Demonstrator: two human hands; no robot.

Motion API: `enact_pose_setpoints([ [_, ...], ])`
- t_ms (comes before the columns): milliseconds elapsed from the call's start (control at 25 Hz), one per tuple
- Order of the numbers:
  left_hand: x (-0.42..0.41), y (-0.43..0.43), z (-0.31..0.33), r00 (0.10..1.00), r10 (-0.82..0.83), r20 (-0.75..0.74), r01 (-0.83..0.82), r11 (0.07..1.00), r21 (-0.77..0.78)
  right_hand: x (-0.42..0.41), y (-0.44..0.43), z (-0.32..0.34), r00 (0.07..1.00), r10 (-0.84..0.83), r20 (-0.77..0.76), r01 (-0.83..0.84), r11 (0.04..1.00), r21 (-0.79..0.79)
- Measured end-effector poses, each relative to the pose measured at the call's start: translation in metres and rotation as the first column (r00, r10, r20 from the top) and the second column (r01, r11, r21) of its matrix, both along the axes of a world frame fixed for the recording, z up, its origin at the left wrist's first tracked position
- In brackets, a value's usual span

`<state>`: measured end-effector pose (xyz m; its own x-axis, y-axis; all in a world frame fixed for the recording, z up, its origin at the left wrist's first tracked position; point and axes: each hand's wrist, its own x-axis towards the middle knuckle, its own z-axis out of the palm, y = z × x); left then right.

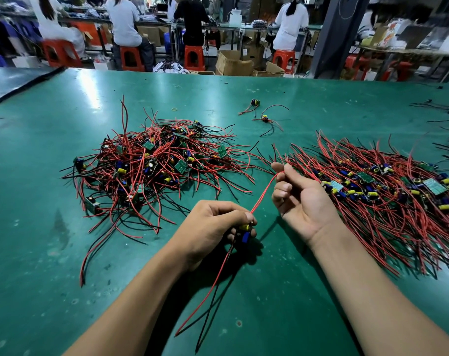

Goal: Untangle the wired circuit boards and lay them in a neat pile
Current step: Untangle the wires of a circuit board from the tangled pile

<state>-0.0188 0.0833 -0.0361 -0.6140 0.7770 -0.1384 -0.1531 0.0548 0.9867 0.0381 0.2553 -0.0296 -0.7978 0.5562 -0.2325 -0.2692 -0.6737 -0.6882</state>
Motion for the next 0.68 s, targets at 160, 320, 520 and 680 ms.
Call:
enact_pose_setpoints([
  [160,-0.001,-0.001,0.002,0.999,-0.034,0.009,0.034,0.999,-0.005,-0.006,-0.004,-0.011,0.985,-0.173,0.021,0.153,0.919,0.362],
  [320,-0.002,-0.002,0.002,0.999,-0.023,0.027,0.023,1.000,0.002,-0.005,-0.002,-0.023,0.932,-0.358,0.061,0.190,0.626,0.757],
  [520,-0.003,-0.003,0.002,0.999,-0.027,0.041,0.027,1.000,0.003,0.001,0.001,-0.032,0.795,-0.602,-0.069,0.144,0.077,0.987],
  [680,-0.004,-0.002,0.001,0.995,0.033,0.089,-0.035,0.999,0.017,-0.006,0.000,-0.024,0.962,-0.252,0.100,0.122,0.731,0.671],
])
